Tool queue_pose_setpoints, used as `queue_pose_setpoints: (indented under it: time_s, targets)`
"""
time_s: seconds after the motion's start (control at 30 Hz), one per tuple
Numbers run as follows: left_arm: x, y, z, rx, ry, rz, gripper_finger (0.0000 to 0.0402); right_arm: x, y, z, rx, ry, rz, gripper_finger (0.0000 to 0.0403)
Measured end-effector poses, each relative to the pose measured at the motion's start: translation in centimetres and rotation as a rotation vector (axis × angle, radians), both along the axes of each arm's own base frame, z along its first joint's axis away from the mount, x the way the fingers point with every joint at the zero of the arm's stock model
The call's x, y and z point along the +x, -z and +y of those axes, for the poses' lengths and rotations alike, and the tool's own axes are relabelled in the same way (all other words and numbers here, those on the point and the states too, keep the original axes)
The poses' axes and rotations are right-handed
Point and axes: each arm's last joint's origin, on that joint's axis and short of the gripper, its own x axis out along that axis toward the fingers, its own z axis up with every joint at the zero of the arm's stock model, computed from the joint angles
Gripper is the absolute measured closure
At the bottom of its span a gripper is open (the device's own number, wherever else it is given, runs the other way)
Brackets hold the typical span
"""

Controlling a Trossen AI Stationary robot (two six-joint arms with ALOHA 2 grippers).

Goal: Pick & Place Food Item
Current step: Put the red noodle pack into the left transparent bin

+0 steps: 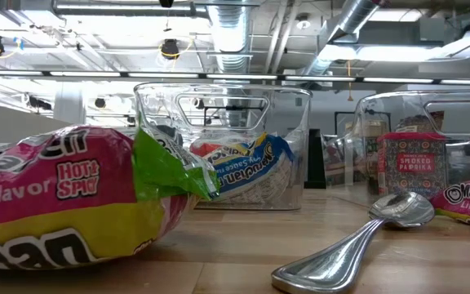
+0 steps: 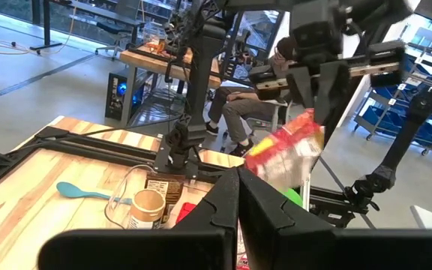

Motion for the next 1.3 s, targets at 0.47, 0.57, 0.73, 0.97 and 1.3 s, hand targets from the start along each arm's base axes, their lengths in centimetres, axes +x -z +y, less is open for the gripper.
queue_pose_setpoints:
  time_s: [0.47,0.57,0.73,0.97,1.3]
  targets:
    - [0.0,0.0,0.0,0.000,0.001,0.000,0.0402,8.9,5.0,-2.2,-0.040,-0.018,0.147,0.0403]
    - [0.0,0.0,0.0,0.000,0.001,0.000,0.0402,10.3,6.4,-2.5,-0.051,-0.029,0.188,0.0403]
    - [0.0,0.0,0.0,0.000,0.000,0.000,0.0402,12.7,8.6,-3.0,-0.065,-0.038,0.229,0.0403]
    - [0.0,0.0,0.0,0.000,0.000,0.000,0.0402,14.8,11.1,-4.3,-0.072,-0.013,0.291,0.0403]
    - [0.0,0.0,0.0,0.000,0.000,0.000,0.0402,14.4,10.2,-5.1,-0.094,0.006,0.287,0.0403]
